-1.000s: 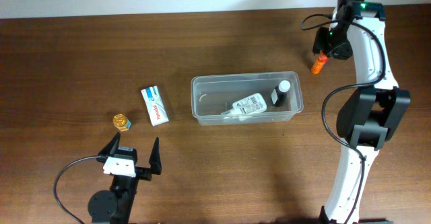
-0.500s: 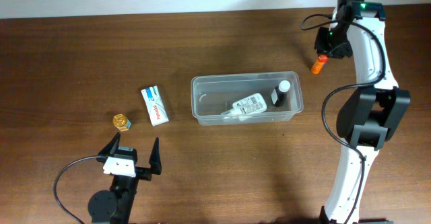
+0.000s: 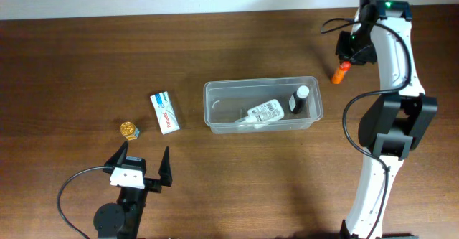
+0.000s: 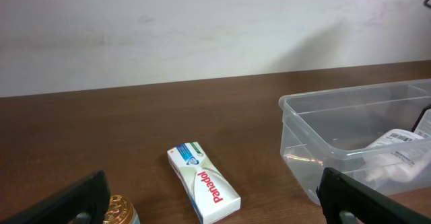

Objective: Pack container
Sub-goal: 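Close the right gripper on the orange tube and lift it, then carry the orange tube over the container and lower it inside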

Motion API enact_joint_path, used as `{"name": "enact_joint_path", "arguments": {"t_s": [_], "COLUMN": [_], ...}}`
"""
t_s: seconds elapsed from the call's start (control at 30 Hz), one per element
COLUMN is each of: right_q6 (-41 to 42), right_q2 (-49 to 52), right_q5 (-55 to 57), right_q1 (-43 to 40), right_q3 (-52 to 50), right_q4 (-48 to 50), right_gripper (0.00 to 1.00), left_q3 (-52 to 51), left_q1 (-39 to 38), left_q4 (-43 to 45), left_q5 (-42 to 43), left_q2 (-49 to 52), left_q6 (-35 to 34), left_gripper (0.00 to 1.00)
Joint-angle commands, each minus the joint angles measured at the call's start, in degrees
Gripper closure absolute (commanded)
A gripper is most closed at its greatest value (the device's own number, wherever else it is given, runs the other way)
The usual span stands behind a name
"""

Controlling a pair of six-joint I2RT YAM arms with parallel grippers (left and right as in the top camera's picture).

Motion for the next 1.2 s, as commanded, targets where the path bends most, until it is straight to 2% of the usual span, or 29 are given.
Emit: {"name": "enact_joint_path", "arguments": {"t_s": [0.0, 0.27, 0.3, 0.47, 0.6, 0.73, 0.93, 1.17], "right_q6": [0.4, 2.1, 1.9, 1.9, 1.9, 0.7, 0.7, 0.7], "right_q2": [-1.8, -1.8, -2.0, -6.6, -10.6, -15.3, -22.9, -25.3], "right_q5": [-0.8, -4.3, -5.7, -12.6, -12.9, -12.1, -3.7, -3.5], "right_q1": [0.4, 0.4, 0.4, 1.1, 3.3, 7.1, 14.3, 20.1], "right_q3": [6.2, 23.6, 25.0, 25.1, 24.4, 20.5, 7.1, -3.8], "right_q4": [-3.3, -19.6, -19.6, -19.6, -19.6, -19.6, -19.6, -19.6], "right_gripper": [0.80, 0.80, 0.83, 0.83, 0.82, 0.82, 0.82, 0.83], "left_q3": [0.0, 0.0, 0.0, 0.0, 0.0, 0.0, 0.0, 0.0], "left_q1": [0.4, 0.4, 0.4, 0.4, 0.4, 0.4, 0.4, 0.4], "left_q4": [-0.4, -0.4, -0.4, -0.4, -0.4, -0.4, -0.4, -0.4], "left_q5": [1.0, 1.0, 1.0, 1.0, 1.0, 1.0, 1.0, 1.0], "left_q2": [-0.5, -0.5, -0.5, -0.5, -0.5, -0.5, -0.5, -0.5], "left_q6": [0.8, 0.8, 0.8, 0.8, 0.8, 0.8, 0.8, 0.8], "left_gripper": [0.01, 0.01, 0.01, 0.01, 0.01, 0.01, 0.01, 0.01]}}
